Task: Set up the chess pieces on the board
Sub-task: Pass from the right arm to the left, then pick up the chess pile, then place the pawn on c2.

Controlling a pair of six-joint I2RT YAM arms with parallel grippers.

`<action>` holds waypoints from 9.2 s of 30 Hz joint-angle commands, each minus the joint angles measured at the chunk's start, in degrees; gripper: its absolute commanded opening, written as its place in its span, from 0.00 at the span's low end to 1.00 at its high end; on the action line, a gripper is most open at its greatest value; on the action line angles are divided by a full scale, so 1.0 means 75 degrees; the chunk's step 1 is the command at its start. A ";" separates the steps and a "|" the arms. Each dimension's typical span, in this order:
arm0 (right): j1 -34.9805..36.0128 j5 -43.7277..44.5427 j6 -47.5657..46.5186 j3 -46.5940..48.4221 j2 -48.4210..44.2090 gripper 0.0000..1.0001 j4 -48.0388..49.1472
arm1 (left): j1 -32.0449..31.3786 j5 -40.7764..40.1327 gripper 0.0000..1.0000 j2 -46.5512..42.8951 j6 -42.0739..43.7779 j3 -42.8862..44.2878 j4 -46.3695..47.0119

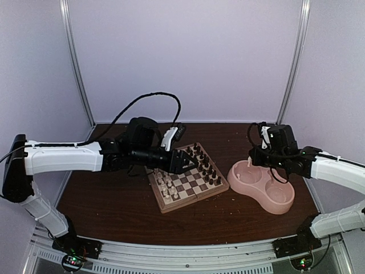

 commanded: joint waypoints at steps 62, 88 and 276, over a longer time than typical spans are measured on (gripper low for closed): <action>0.2150 -0.3057 0.0842 -0.0369 0.0492 0.14 0.3609 | -0.0456 0.0526 0.22 0.1872 -0.0617 0.1139 0.1442; 0.2074 -0.3858 0.0799 0.1213 -0.0022 0.50 -0.0210 | -0.0455 0.1098 0.11 0.1117 0.1654 0.0584 0.0652; 0.2876 -0.1735 -0.0740 -0.0915 -0.1035 0.00 -0.1555 | -0.0300 -0.2217 0.10 0.6188 0.2492 0.8082 -0.9466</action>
